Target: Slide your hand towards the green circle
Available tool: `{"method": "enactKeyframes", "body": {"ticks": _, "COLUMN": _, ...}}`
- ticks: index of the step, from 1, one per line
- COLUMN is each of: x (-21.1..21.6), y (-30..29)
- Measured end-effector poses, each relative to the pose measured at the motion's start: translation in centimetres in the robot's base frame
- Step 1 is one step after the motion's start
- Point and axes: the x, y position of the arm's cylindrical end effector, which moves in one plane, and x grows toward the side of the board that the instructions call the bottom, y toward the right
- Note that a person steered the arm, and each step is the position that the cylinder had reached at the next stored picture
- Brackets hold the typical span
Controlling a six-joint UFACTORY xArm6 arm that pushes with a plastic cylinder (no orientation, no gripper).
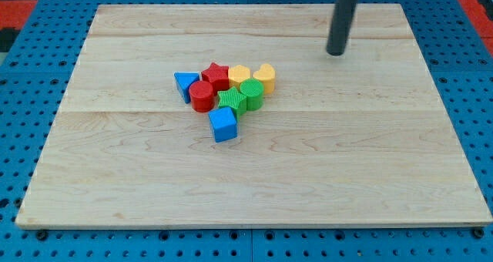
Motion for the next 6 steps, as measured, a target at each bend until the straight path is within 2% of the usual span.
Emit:
{"method": "enactKeyframes", "body": {"ticks": 1, "x": 2.6, "y": 5.3}}
{"method": "enactKeyframes", "body": {"ticks": 2, "x": 7.7, "y": 7.6}}
{"method": "enactKeyframes", "body": {"ticks": 3, "x": 11.9, "y": 7.5}}
{"method": "enactKeyframes", "body": {"ticks": 4, "x": 16.0, "y": 6.3}}
{"method": "enactKeyframes", "body": {"ticks": 5, "x": 16.3, "y": -0.2}}
{"method": "enactKeyframes", "body": {"ticks": 6, "x": 14.6, "y": -5.8}}
